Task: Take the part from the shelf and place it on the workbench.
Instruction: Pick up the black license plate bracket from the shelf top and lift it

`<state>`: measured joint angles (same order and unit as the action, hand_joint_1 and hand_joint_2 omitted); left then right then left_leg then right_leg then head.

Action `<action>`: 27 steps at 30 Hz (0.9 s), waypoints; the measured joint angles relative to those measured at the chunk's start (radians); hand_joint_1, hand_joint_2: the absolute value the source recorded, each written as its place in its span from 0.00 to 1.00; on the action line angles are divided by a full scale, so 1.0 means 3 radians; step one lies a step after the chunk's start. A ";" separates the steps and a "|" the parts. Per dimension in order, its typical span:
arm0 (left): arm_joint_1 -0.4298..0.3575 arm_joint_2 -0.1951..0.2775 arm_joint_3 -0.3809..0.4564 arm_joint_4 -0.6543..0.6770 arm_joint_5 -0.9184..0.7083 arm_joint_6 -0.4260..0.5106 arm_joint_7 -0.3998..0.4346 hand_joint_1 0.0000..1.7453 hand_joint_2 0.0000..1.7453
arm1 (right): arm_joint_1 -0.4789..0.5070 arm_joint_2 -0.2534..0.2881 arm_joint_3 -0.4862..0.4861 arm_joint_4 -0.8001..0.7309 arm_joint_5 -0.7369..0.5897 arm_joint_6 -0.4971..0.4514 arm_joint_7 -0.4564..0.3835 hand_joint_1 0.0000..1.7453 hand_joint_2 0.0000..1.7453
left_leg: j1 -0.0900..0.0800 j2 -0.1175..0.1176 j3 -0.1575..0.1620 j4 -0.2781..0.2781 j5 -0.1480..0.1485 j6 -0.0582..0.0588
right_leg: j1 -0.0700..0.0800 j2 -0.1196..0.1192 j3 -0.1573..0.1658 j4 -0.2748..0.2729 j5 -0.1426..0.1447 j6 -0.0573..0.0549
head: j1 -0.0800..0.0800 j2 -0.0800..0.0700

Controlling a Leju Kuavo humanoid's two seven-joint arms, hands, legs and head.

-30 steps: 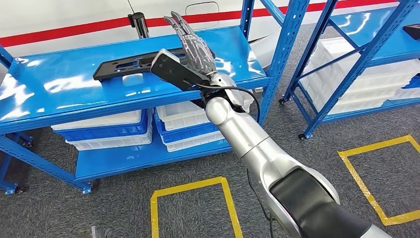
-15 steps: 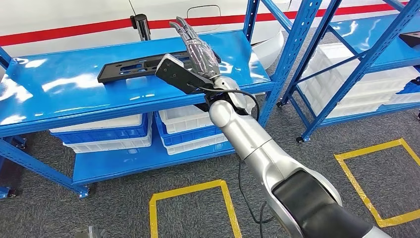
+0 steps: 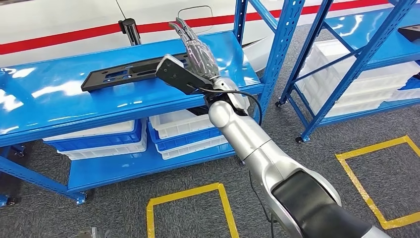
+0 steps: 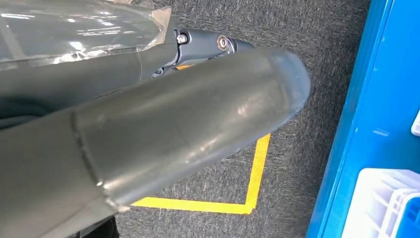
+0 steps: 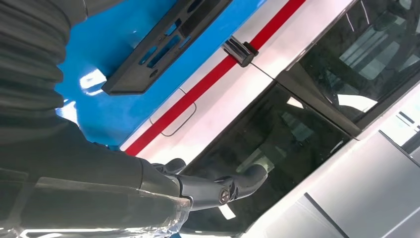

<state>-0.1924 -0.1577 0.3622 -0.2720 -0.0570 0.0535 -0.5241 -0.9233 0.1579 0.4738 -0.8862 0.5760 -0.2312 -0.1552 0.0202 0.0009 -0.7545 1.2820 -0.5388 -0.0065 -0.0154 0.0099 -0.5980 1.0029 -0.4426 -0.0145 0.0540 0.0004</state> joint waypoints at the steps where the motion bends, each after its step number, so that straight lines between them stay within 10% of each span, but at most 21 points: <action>1: 0.0002 0.0003 -0.0002 0.0000 -0.0002 0.0000 0.0000 0.00 0.00 | 0.0004 0.0000 0.0000 -0.0001 0.0000 0.0000 0.0000 0.00 1.00 | -0.0001 -0.0001 0.0055 -0.0167 0.0132 0.0016 | 0.0006 0.0008 0.0023 0.0000 -0.0014 -0.0002 | 0.0000 0.0000; 5: -0.0007 0.0022 -0.0017 0.0000 -0.0002 -0.0004 0.0001 0.00 0.00 | 0.0004 -0.0003 -0.0006 -0.0013 0.0006 -0.0001 0.0003 0.00 1.00 | -0.0040 -0.0007 0.0401 -0.0885 0.0405 0.0107 | 0.0031 0.0030 0.0093 -0.0013 -0.0066 0.0039 | 0.0003 0.0000; 9: -0.0009 0.0022 -0.0038 0.0000 0.0006 -0.0010 0.0000 0.00 0.00 | 0.0016 -0.0015 -0.0025 -0.0045 0.0017 -0.0001 0.0012 0.00 1.00 | -0.0046 0.0002 0.0514 -0.0988 0.0380 0.0168 | 0.0053 0.0021 0.0087 0.0066 -0.0089 0.0119 | 0.0004 0.0000; 13: -0.0013 0.0024 -0.0045 0.0000 0.0012 -0.0012 -0.0003 0.00 0.00 | 0.0011 -0.0031 -0.0044 -0.0061 0.0024 0.0000 0.0014 0.00 1.00 | -0.0035 0.0001 0.0570 -0.1011 0.0370 0.0199 | 0.0032 0.0009 -0.0148 0.0508 -0.0273 0.0106 | 0.0011 0.0000; 20: -0.0013 0.0024 -0.0045 0.0000 0.0012 -0.0012 -0.0003 0.00 0.00 | 0.0013 -0.0032 -0.0045 -0.0061 0.0024 0.0000 0.0014 0.00 1.00 | -0.0035 0.0001 0.0572 -0.1011 0.0367 0.0201 | 0.0030 0.0009 -0.0185 0.0567 -0.0293 0.0107 | 0.0011 0.0000; 23: -0.0007 0.0018 -0.0046 0.0000 0.0012 -0.0014 -0.0003 0.00 0.00 | 0.0044 -0.0046 -0.0048 -0.0061 0.0025 0.0001 0.0016 0.00 1.00 | -0.0035 -0.0003 0.0592 -0.1010 0.0342 0.0200 | 0.0020 0.0008 -0.0401 0.0866 -0.0362 0.0140 | 0.0009 0.0000; 25: -0.0001 0.0012 -0.0046 0.0000 0.0017 -0.0015 -0.0003 0.00 0.00 | 0.0069 -0.0069 -0.0052 -0.0062 0.0029 0.0006 0.0020 0.00 1.00 | -0.0033 -0.0011 0.0676 -0.1008 0.0260 0.0158 | 0.0003 -0.0015 -0.0374 0.0577 -0.0153 0.0204 | 0.0009 0.0000; 27: -0.0002 0.0010 -0.0046 0.0000 0.0053 -0.0010 -0.0009 0.00 0.00 | 0.0062 -0.0060 -0.0054 -0.0067 0.0041 0.0023 0.0003 0.00 1.00 | -0.0021 -0.0005 0.0655 -0.0807 0.0134 0.0066 | -0.0014 -0.0031 -0.0134 0.0040 0.0088 0.0135 | 0.0002 0.0000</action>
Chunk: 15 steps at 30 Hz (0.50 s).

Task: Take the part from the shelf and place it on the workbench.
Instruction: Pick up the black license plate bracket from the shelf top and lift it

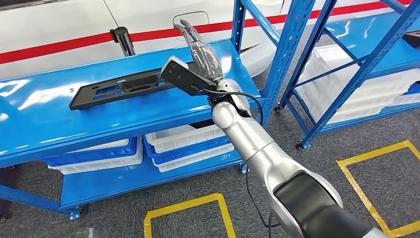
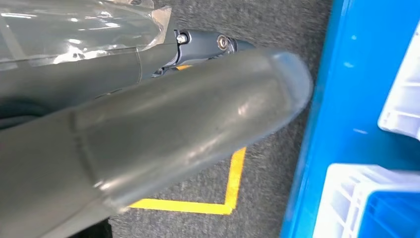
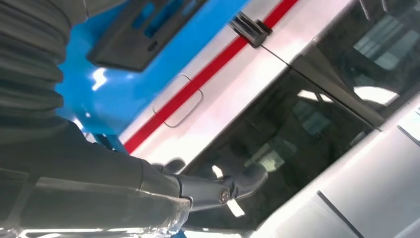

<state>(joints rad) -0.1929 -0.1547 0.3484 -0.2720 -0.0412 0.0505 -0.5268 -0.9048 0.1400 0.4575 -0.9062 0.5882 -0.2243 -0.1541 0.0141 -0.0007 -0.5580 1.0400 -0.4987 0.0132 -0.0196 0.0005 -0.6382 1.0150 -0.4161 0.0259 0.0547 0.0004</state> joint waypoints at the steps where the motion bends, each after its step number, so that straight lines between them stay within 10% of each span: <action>1: -0.0001 0.0000 0.0001 0.0000 0.0019 0.0003 -0.0004 0.00 0.00 | -0.0005 0.0012 0.0001 0.0000 0.0005 0.0009 -0.0010 0.00 1.00 | 0.0006 0.0005 -0.0141 0.0251 -0.0096 -0.0045 | 0.0005 -0.0001 0.0064 -0.0064 -0.0015 -0.0087 | -0.0005 0.0000; 3: 0.0001 0.0000 0.0001 0.0001 0.0036 0.0007 -0.0009 0.00 0.00 | -0.0006 0.0035 0.0003 0.0004 0.0009 0.0014 -0.0020 0.00 1.00 | 0.0017 0.0008 -0.0483 0.0758 -0.0255 -0.0086 | 0.0010 0.0014 0.0133 -0.0068 -0.0064 -0.0158 | -0.0011 0.0000; 5: 0.0006 0.0000 0.0001 0.0002 0.0038 0.0007 -0.0009 0.00 0.00 | 0.0004 0.0038 0.0003 0.0008 0.0009 0.0015 -0.0020 0.00 1.00 | 0.0016 0.0008 -0.0589 0.0728 -0.0174 -0.0070 | 0.0031 0.0027 0.0207 -0.0068 -0.0122 -0.0164 | -0.0012 0.0000; 9: 0.0003 0.0016 0.0001 0.0002 0.0040 0.0009 -0.0010 0.00 0.00 | -0.0006 0.0051 0.0003 0.0012 0.0009 0.0015 -0.0020 0.00 1.00 | -0.0036 0.0008 -0.0364 -0.0049 0.0353 0.0067 | 0.0062 0.0043 0.0358 -0.0090 -0.0240 -0.0148 | -0.0004 0.0000; 15: -0.0006 0.0009 -0.0007 0.0001 0.0043 0.0003 0.0002 0.00 0.00 | -0.0025 0.0045 0.0000 0.0013 0.0009 0.0003 -0.0024 0.00 1.00 | -0.0050 0.0002 -0.0100 -0.0288 0.0340 0.0153 | 0.0083 0.0035 0.0351 0.0099 -0.0292 -0.0042 | -0.0006 0.0000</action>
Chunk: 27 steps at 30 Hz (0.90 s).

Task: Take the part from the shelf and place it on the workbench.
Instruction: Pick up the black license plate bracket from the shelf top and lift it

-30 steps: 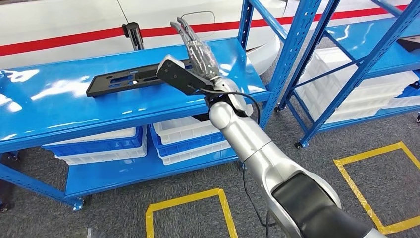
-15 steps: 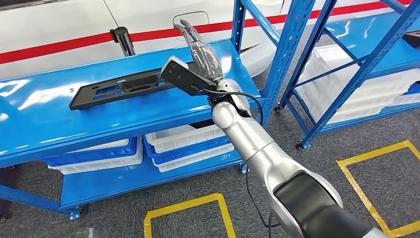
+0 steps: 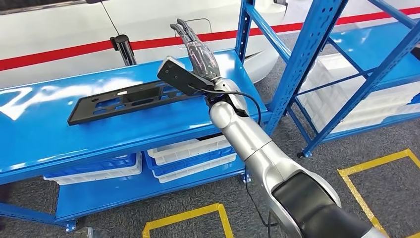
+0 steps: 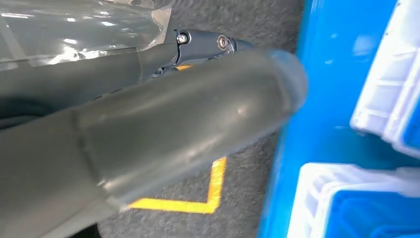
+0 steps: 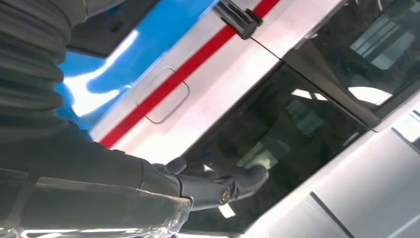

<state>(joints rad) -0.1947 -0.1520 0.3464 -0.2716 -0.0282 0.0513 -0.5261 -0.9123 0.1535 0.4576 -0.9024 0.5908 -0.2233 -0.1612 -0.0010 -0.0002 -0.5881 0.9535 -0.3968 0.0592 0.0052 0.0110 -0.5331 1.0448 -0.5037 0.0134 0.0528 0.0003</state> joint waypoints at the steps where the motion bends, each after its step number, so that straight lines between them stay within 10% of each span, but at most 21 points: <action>1: -0.0007 -0.0004 -0.0005 0.0000 0.0000 -0.0004 0.0006 0.00 0.00 | -0.0007 -0.0005 0.0000 -0.0001 -0.0001 -0.0004 -0.0003 0.00 1.00 | 0.0009 -0.0003 0.0035 -0.0017 -0.0011 0.0004 | -0.0005 -0.0002 -0.0112 0.0177 -0.0057 0.0000 | 0.0001 0.0000; 5: -0.0009 -0.0014 -0.0032 0.0001 0.0005 -0.0018 0.0028 0.00 0.00 | 0.0029 -0.0037 -0.0001 0.0004 -0.0009 -0.0015 -0.0017 0.00 1.00 | 0.0018 -0.0024 0.0120 -0.0016 -0.0110 -0.0010 | -0.0045 -0.0004 -0.0596 0.0701 -0.0175 0.0045 | 0.0004 -0.0001; 9: -0.0003 -0.0014 -0.0038 0.0003 0.0022 -0.0022 0.0037 0.00 0.00 | 0.0050 -0.0064 0.0000 0.0019 -0.0009 -0.0021 -0.0041 0.00 1.00 | 0.0034 -0.0032 0.0258 0.0007 -0.0254 -0.0086 | -0.0087 -0.0040 -0.0448 -0.0042 0.0298 0.0167 | 0.0005 -0.0001; 14: -0.0013 -0.0010 -0.0040 0.0003 0.0024 -0.0021 0.0041 0.00 0.00 | 0.0059 -0.0073 -0.0006 0.0037 -0.0011 -0.0032 -0.0050 0.00 1.00 | 0.0042 -0.0020 0.0256 0.0094 -0.0350 -0.0183 | -0.0087 -0.0031 -0.0338 -0.0199 0.0358 -0.0010 | -0.0002 0.0000; 20: -0.0010 -0.0004 -0.0039 0.0018 0.0063 0.0057 0.0097 0.00 0.00 | 0.0089 -0.0063 -0.0001 0.0073 -0.0018 -0.0034 -0.0070 0.00 1.00 | 0.0053 -0.0007 -0.0436 0.1046 -0.0610 -0.0236 | -0.0067 -0.0005 -0.0188 -0.0204 0.0244 -0.0093 | -0.0011 0.0000; 24: 0.0069 0.0061 0.0000 0.0089 0.0149 0.0441 0.0543 0.00 0.00 | 0.0080 -0.0042 0.0001 0.0081 -0.0040 -0.0034 -0.0096 0.00 1.00 | 0.0017 -0.0002 -0.0292 0.0349 -0.0033 -0.0107 | -0.0024 0.0027 -0.0061 -0.0216 0.0154 -0.0103 | -0.0007 0.0000; 27: 0.0208 0.0134 0.0060 0.0158 0.0189 0.0784 0.0927 0.00 0.00 | 0.0058 -0.0042 0.0001 0.0081 -0.0056 -0.0034 -0.0097 0.00 1.00 | -0.0021 0.0002 -0.0165 0.0099 0.0039 -0.0068 | -0.0013 0.0035 -0.0040 -0.0226 0.0118 -0.0085 | -0.0010 0.0000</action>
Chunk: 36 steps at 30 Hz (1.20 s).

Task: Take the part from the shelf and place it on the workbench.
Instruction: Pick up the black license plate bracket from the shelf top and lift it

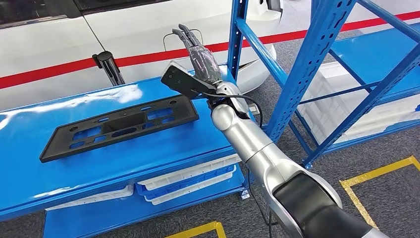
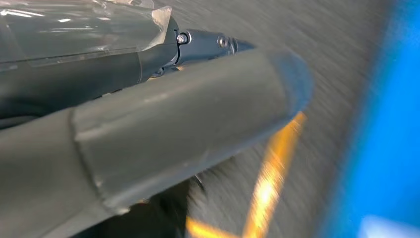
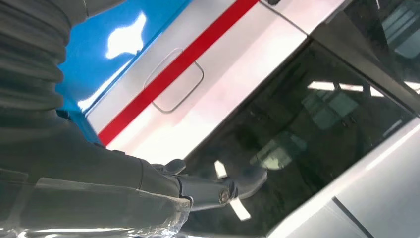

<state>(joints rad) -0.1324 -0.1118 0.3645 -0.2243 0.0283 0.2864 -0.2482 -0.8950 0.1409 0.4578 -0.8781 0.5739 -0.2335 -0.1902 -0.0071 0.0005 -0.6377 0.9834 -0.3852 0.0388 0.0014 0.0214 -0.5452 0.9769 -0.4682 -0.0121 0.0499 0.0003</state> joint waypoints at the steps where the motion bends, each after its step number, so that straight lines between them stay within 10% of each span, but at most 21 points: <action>1: 0.0054 0.0019 0.0019 0.0017 0.0009 0.0090 0.0132 0.00 0.00 | -0.0002 -0.0003 0.0000 0.0000 -0.0005 0.0000 0.0000 0.00 1.00 | -0.0005 -0.0006 0.0020 -0.0017 0.0001 -0.0019 | 0.0000 -0.0002 -0.0003 0.0006 -0.0008 0.0002 | -0.0004 0.0000; 18: 0.0248 0.0003 -0.0204 0.0146 -0.0530 0.0463 0.2096 0.00 0.00 | 0.0113 0.0225 0.0377 0.0075 0.0250 0.0229 -0.0135 0.00 1.00 | -0.0018 -0.0040 0.0021 -0.0015 -0.0004 -0.0037 | -0.0005 -0.0033 0.0015 -0.0016 -0.0022 0.0031 | -0.0005 0.0000; 36: 0.0266 -0.0003 -0.0346 0.0145 -0.0601 0.0439 0.2048 0.00 0.00 | 0.0561 0.0547 0.1367 0.0189 0.0606 0.0459 -0.0061 0.00 1.00 | -0.0006 -0.0036 0.0021 -0.0017 -0.0003 -0.0038 | -0.0001 -0.0035 0.0017 -0.0015 -0.0024 0.0028 | -0.0005 0.0000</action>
<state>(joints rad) -0.0524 -0.1127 0.2608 -0.1808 -0.1518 0.4180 0.3662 -0.7266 0.3050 0.8678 -0.8215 0.7558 -0.0957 -0.2085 -0.0090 -0.0102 -0.6314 0.9784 -0.3862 0.0274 0.0010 0.0107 -0.5400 0.9723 -0.4754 -0.0036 0.0484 0.0004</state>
